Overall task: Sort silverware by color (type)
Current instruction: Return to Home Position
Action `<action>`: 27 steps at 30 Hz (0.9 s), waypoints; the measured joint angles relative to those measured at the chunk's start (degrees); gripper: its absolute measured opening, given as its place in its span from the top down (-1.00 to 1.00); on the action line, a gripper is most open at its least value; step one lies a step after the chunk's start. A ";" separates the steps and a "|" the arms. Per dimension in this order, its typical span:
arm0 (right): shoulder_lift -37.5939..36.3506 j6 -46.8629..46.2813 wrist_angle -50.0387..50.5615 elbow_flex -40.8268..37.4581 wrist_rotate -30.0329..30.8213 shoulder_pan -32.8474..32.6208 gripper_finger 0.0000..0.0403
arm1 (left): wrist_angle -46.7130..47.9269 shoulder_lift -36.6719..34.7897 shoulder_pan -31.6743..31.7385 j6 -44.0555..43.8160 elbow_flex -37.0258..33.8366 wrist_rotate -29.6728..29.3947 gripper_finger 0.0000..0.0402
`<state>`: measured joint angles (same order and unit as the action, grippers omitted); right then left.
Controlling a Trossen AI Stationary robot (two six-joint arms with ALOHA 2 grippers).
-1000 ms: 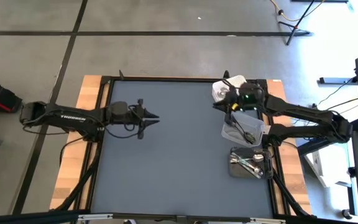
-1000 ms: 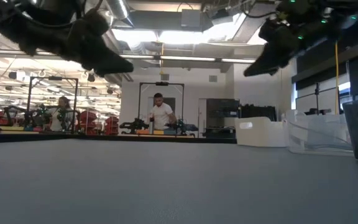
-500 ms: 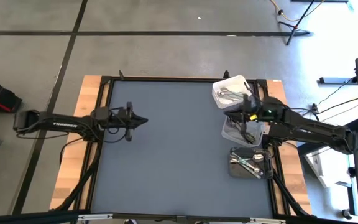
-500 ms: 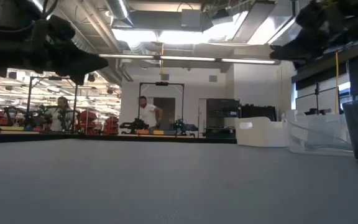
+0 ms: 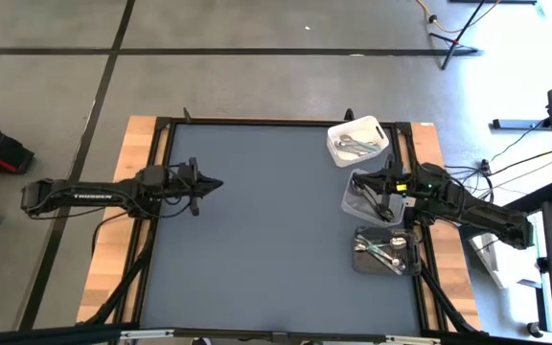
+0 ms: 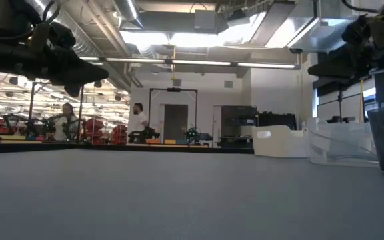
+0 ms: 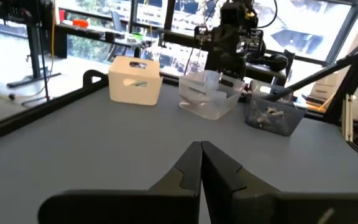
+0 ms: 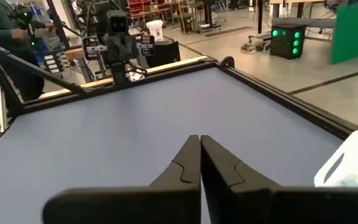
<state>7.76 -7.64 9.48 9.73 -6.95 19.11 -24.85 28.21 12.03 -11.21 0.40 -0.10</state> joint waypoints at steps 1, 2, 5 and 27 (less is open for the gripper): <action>-1.24 -0.10 0.92 -0.19 0.37 0.00 0.99 | 1.57 -1.02 0.00 -0.23 0.00 0.00 0.98; -2.40 -0.16 2.08 -0.21 0.91 -0.01 0.99 | 2.94 -1.99 -0.04 -0.27 0.00 0.00 0.98; -5.72 -0.93 5.56 -0.21 2.84 -0.02 0.99 | 6.21 -4.95 -0.68 -0.29 0.00 -0.22 0.98; -6.34 -1.23 -11.33 -9.32 1.34 -0.02 0.99 | 7.53 -9.83 -8.53 5.32 0.02 -7.53 0.98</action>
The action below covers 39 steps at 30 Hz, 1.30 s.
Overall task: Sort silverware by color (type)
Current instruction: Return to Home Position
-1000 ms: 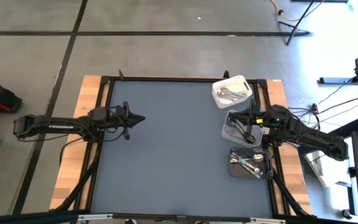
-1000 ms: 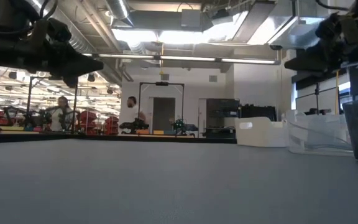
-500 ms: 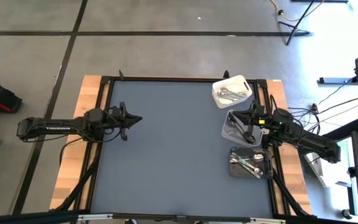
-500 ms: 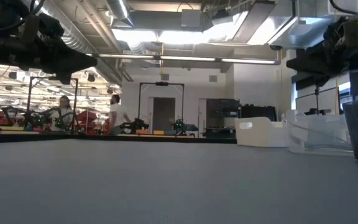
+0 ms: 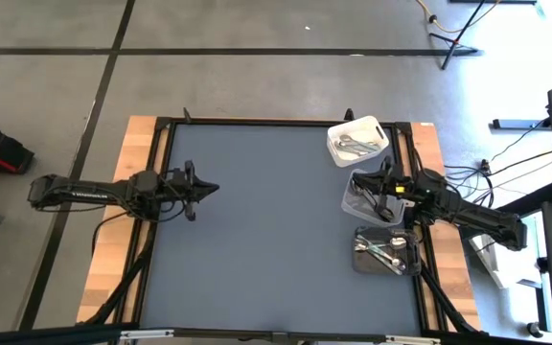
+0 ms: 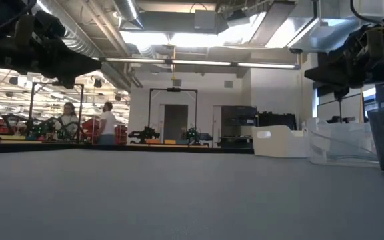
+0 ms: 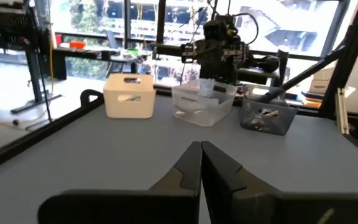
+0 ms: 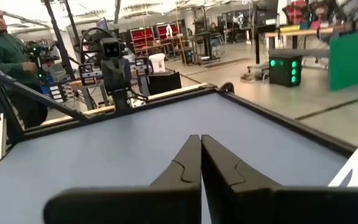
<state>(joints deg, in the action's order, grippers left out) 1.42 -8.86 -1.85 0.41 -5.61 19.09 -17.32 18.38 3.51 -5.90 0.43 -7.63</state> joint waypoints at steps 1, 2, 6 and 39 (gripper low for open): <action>0.24 -0.82 0.02 0.01 0.00 0.00 0.99 | 0.51 -0.37 -0.42 -0.69 0.00 -0.44 0.98; 0.40 -1.57 0.07 0.00 0.02 0.00 0.99 | 1.08 -1.03 -0.96 -1.41 0.00 -0.81 0.98; 1.53 -5.40 0.09 0.01 0.06 0.00 0.99 | 3.02 -4.42 -4.16 -2.42 0.00 -3.70 0.98; 1.46 -5.86 0.06 0.00 0.22 0.04 0.99 | 14.73 -17.30 -17.37 3.53 0.00 -4.89 0.95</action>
